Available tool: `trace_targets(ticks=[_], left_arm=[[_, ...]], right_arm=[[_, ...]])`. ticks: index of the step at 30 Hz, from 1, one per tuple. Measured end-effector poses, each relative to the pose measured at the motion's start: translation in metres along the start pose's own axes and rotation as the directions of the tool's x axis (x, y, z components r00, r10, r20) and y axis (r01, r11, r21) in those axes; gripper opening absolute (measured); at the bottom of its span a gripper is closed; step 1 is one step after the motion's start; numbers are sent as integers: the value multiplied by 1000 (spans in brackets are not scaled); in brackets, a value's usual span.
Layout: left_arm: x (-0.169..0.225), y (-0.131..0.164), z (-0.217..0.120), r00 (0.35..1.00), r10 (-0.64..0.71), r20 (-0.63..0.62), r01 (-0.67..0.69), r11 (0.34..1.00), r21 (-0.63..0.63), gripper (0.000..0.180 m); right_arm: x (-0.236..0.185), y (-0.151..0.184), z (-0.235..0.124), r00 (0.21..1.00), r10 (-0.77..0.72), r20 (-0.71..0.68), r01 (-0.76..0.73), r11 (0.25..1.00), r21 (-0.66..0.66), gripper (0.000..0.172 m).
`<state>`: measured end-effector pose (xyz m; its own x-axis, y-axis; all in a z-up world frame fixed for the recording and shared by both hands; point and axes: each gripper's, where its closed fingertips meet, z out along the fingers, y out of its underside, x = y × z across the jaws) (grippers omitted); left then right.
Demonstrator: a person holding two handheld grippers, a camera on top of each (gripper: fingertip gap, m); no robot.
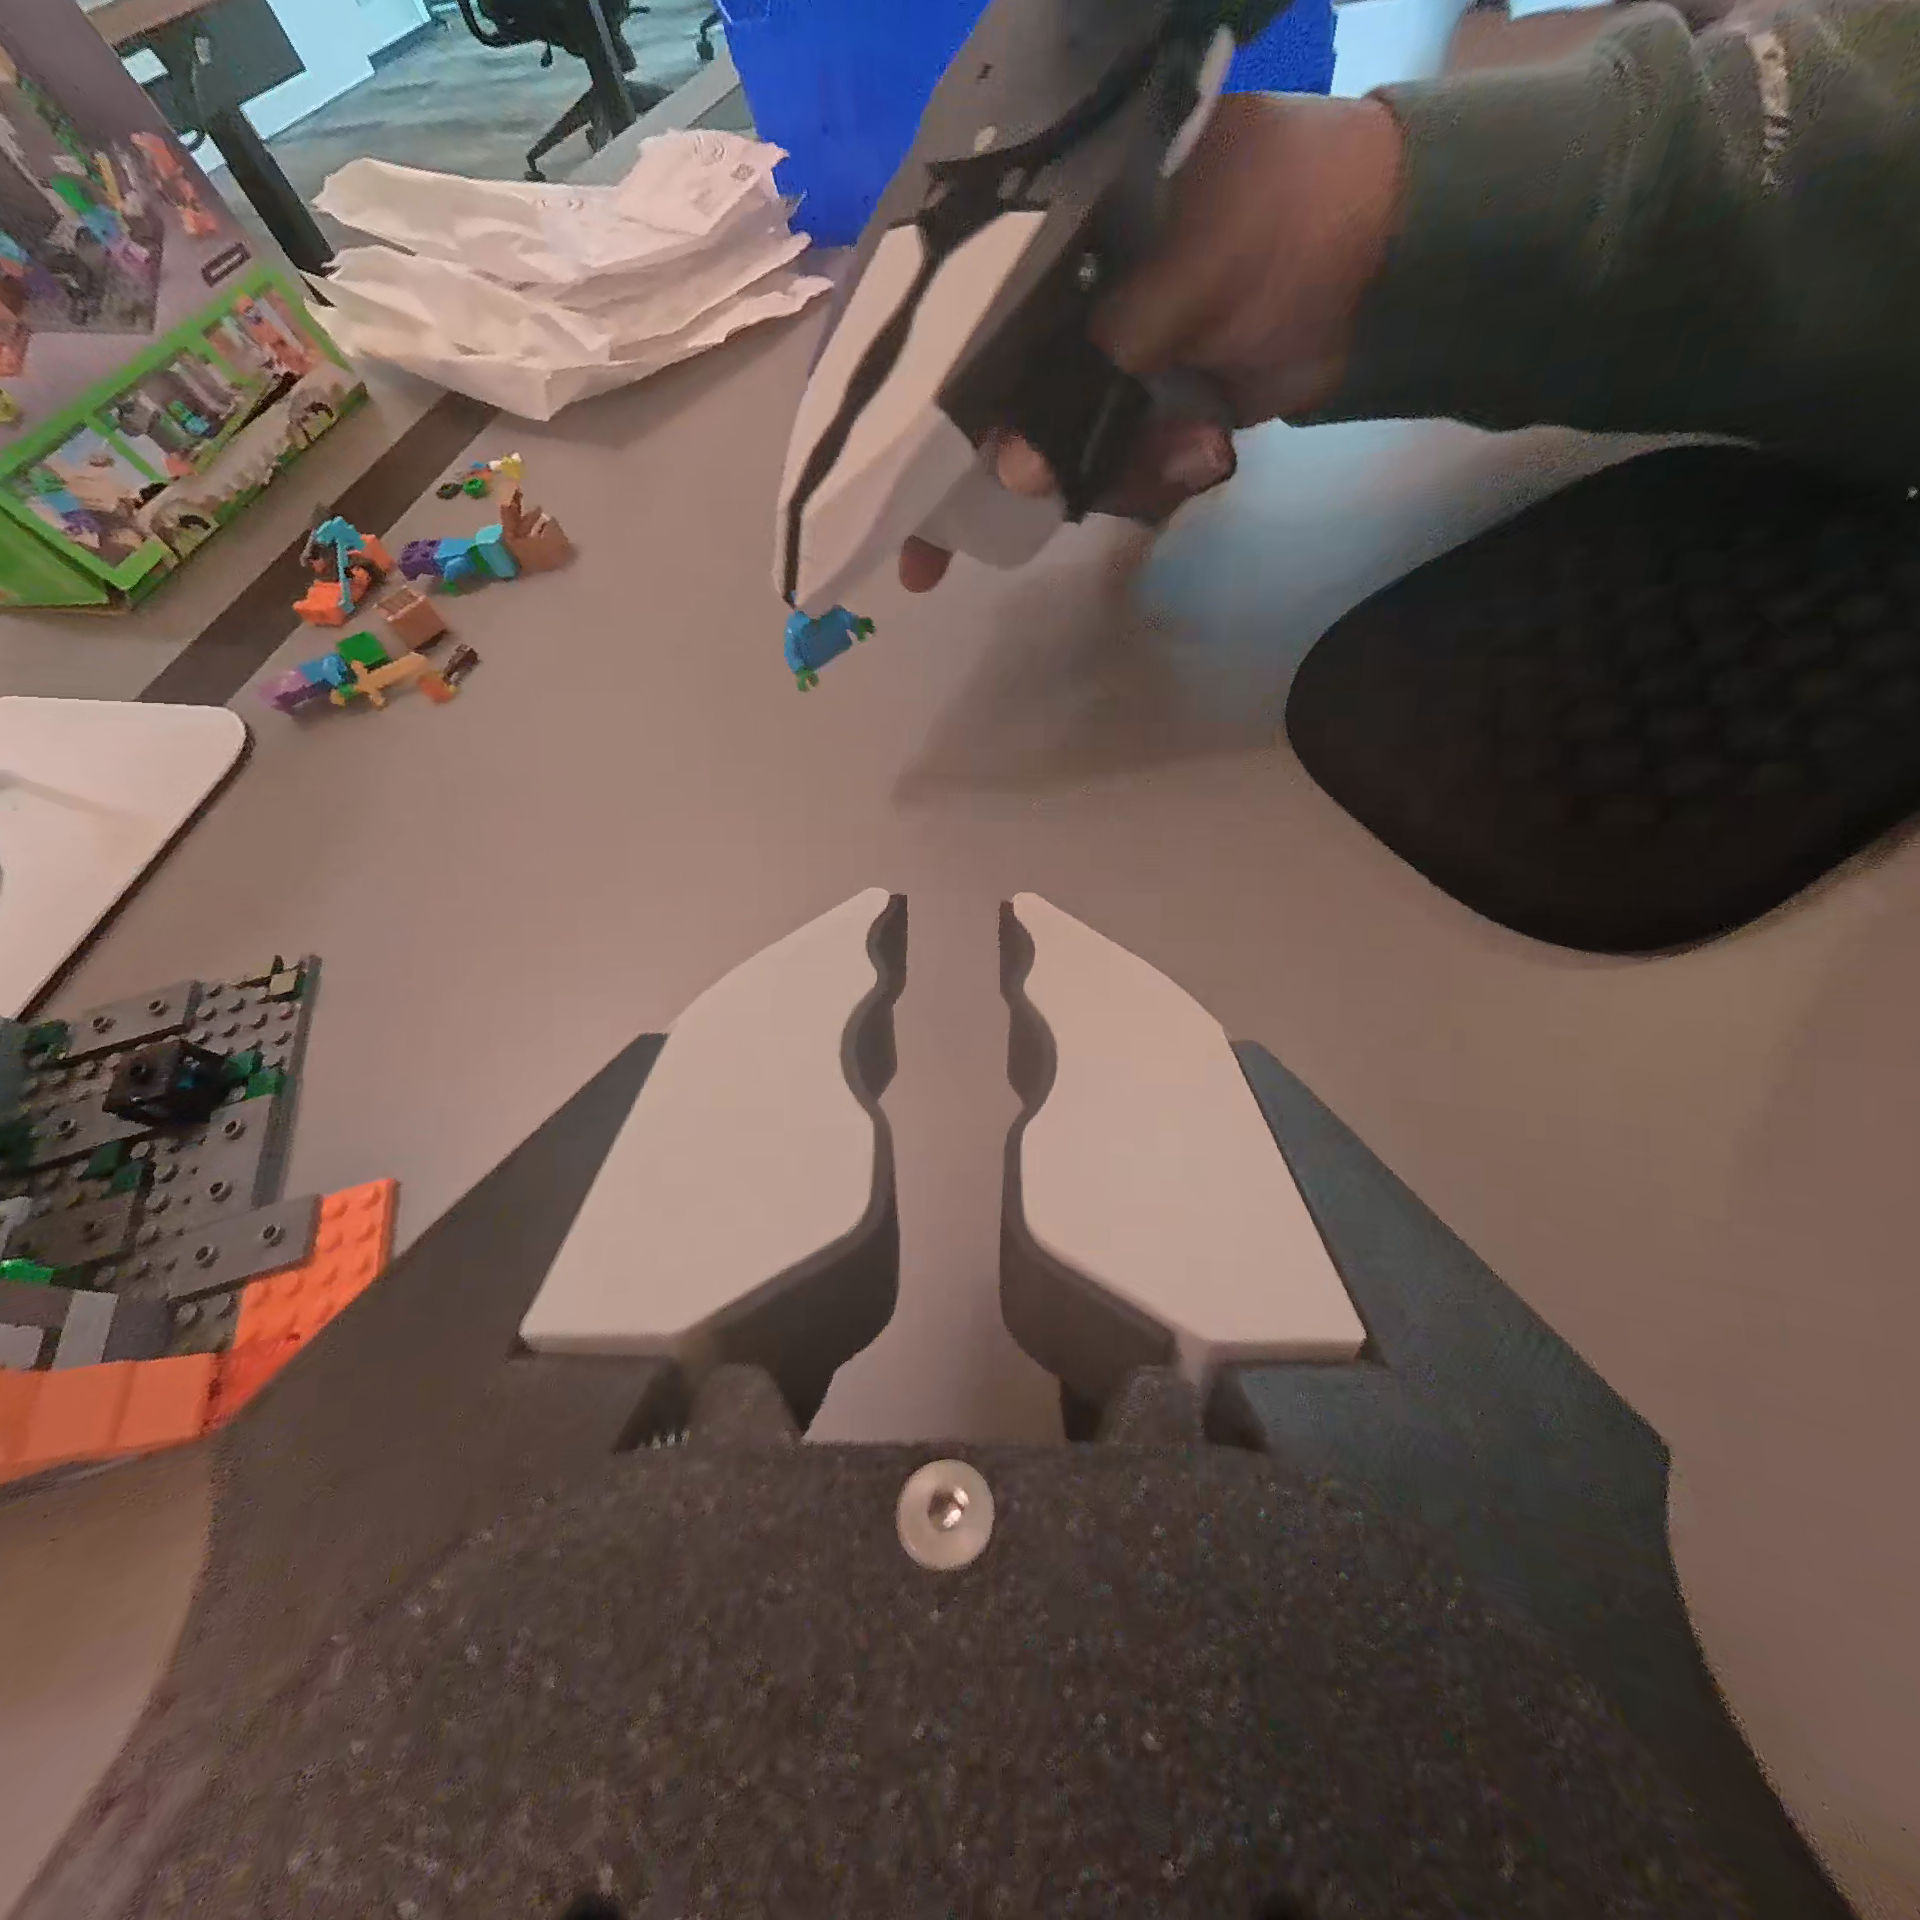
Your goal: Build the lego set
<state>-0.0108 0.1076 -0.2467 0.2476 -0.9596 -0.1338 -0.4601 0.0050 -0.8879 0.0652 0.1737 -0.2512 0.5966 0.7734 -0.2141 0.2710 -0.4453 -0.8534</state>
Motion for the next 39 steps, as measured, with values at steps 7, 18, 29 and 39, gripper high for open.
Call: trace_targets(ticks=[7,18,29,39], left_arm=[[7,9,7,998,61,-6,-61,997,-44,15],[6,10,6,999,46,-14,-46,998,-41,15],[-16,-6,-8,996,-20,92,14,998,65,0],[-58,-23,-37,953,-93,289,31,977,211,0]], right_arm=[[34,29,13,993,10,-114,-24,993,-118,4],[33,31,14,987,-74,-144,49,985,-166,11],[-9,-46,-2,986,-39,-161,65,985,157,20],[-42,-35,21,986,-84,-144,116,966,231,0]])
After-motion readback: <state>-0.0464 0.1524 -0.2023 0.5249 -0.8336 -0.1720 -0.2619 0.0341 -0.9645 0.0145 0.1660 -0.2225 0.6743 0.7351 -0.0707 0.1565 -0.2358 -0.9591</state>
